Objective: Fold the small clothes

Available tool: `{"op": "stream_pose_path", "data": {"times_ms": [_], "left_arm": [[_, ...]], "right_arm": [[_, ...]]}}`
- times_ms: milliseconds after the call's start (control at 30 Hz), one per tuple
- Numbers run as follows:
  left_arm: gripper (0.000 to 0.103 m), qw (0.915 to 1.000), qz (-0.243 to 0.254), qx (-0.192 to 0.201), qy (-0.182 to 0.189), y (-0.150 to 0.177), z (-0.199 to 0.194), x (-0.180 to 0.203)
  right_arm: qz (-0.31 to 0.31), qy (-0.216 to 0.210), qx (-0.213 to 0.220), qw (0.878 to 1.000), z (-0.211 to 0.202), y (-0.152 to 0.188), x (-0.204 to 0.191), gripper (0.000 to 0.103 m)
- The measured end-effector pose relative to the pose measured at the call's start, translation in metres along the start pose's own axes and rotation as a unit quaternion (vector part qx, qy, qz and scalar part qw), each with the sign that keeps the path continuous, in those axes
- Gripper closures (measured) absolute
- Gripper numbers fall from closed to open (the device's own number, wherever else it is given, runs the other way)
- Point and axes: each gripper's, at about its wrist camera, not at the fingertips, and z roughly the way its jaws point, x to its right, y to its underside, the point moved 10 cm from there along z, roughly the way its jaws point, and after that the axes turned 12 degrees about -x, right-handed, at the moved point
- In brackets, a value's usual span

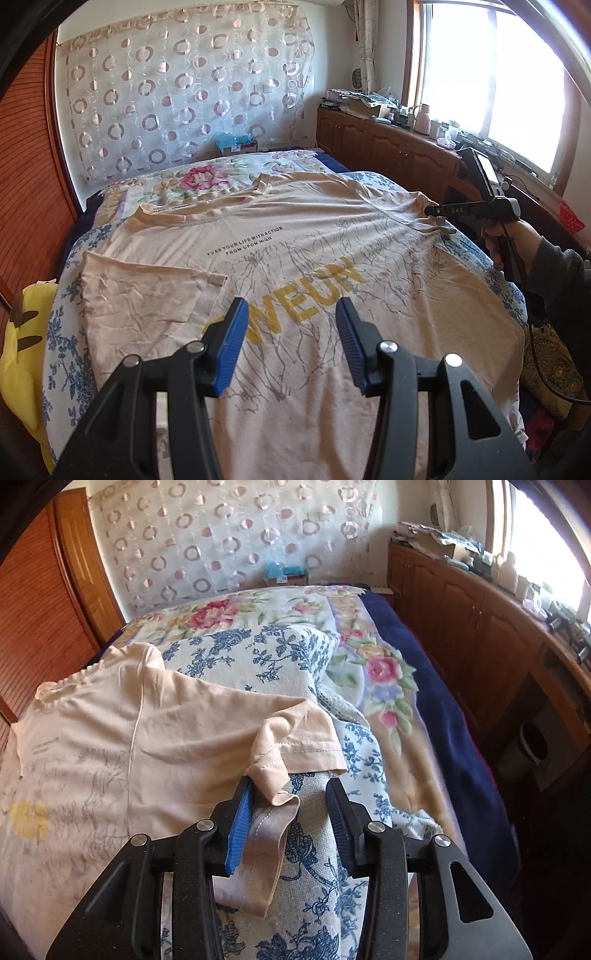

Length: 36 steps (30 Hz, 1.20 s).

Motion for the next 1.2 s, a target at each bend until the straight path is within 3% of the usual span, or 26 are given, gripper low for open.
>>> {"op": "stream_pose_path", "data": {"times_ms": [67, 133, 433, 667, 833, 867, 933, 1000, 1100, 1200], "left_arm": [[0.055, 1.0000, -0.004, 0.000, 0.000, 0.001, 0.000, -0.002], [0.055, 1.0000, -0.008, 0.000, 0.001, 0.003, 0.001, -0.005], [0.055, 0.9997, -0.023, -0.008, -0.001, 0.014, 0.008, -0.017], [0.055, 0.9993, -0.037, -0.006, 0.001, 0.016, 0.007, -0.025], [0.055, 0.9993, -0.037, -0.006, 0.001, 0.017, 0.007, -0.025], [0.055, 0.9993, -0.036, -0.005, 0.002, 0.017, 0.006, -0.025], [0.055, 0.9994, -0.035, -0.003, 0.003, 0.017, 0.005, -0.024], [0.055, 0.9994, -0.035, -0.002, 0.005, 0.018, 0.005, -0.023], [0.055, 0.9993, -0.037, -0.004, 0.008, 0.019, 0.007, -0.023], [0.055, 0.9992, -0.038, -0.007, 0.009, 0.020, 0.009, -0.022]], "right_arm": [[-0.009, 0.014, 0.004, 1.000, -0.001, 0.000, 0.001, 0.074], [-0.019, 0.018, 0.014, 1.000, -0.004, -0.002, 0.001, 0.094], [-0.062, -0.009, 0.051, 0.997, -0.026, -0.011, -0.030, 0.101], [-0.150, -0.060, 0.101, 0.982, -0.079, -0.020, -0.129, 0.101], [-0.163, -0.053, 0.108, 0.979, -0.083, -0.021, -0.153, 0.100], [-0.154, -0.035, 0.105, 0.982, -0.077, -0.023, -0.145, 0.099], [-0.136, -0.006, 0.096, 0.986, -0.066, -0.026, -0.126, 0.084], [-0.114, 0.019, 0.087, 0.990, -0.053, -0.027, -0.099, 0.056], [-0.085, 0.056, 0.064, 0.993, -0.034, -0.023, -0.061, 0.054], [-0.061, 0.061, 0.023, 0.996, -0.011, -0.014, -0.035, 0.054]]}}
